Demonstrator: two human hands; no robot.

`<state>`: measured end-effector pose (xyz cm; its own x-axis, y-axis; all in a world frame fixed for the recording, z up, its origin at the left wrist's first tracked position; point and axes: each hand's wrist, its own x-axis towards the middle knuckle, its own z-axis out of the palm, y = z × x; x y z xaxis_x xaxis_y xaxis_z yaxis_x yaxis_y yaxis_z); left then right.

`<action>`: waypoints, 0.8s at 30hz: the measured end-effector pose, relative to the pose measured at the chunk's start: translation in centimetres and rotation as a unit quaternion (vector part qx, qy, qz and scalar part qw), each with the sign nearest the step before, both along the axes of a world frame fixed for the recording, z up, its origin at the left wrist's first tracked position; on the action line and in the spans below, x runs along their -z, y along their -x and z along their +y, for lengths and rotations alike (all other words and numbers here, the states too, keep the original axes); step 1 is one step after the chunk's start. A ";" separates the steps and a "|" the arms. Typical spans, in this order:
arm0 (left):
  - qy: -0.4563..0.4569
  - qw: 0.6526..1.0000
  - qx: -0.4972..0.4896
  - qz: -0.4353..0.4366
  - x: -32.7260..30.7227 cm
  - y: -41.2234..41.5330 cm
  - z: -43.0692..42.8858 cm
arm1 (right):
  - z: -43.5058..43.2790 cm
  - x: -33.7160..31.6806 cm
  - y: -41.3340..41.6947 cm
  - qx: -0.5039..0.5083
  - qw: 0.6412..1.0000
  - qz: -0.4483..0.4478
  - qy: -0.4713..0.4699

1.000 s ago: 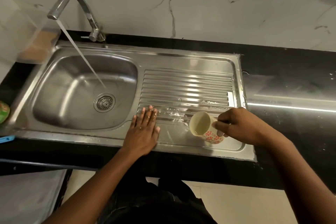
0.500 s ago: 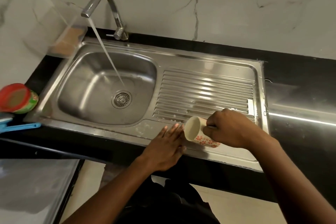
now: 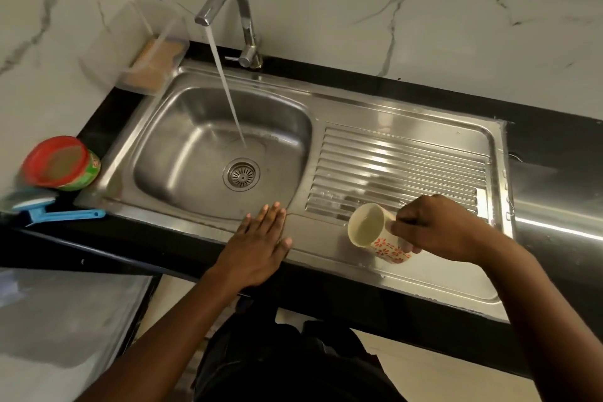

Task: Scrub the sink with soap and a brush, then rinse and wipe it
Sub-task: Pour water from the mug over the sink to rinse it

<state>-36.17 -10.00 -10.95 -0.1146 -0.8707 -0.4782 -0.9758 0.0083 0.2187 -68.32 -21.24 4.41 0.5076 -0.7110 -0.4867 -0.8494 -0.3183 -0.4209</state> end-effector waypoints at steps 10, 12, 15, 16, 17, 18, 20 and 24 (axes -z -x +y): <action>0.007 0.983 0.154 0.095 -1.7 4.6 1.2 | 0.2 -0.1 -3.4 -0.051 0.998 0.024 -0.005; 0.012 0.976 0.190 0.109 -1.4 6.9 1.0 | 0.4 -0.6 -3.0 0.002 0.998 -0.020 -0.056; 0.018 0.966 0.222 0.134 -1.1 10.1 0.4 | 0.9 -1.4 -1.2 0.043 0.995 -0.047 -0.071; 0.023 0.962 0.236 0.135 -1.0 11.3 0.2 | 1.1 -1.6 -0.2 0.052 0.995 -0.043 -0.068; 0.027 0.959 0.252 0.130 -0.9 12.3 0.0 | 1.3 -1.8 0.9 0.058 0.996 -0.035 -0.066; 0.030 0.955 0.267 0.123 -0.8 13.1 -0.2 | 1.5 -1.9 1.9 0.063 0.996 -0.025 -0.062; 0.026 0.949 0.291 0.114 -0.8 14.9 -0.7 | 2.0 -2.3 4.1 0.075 0.996 0.003 -0.053; 0.015 0.950 0.289 0.115 -0.8 17.2 -1.2 | 3.0 -2.4 7.8 0.070 0.992 0.099 -0.020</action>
<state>-53.41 -11.23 -10.18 -0.6765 -0.6435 -0.3581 -0.7326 0.5383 0.4166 -76.07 -18.24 6.80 0.2976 -0.7461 -0.5956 -0.9512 -0.1782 -0.2520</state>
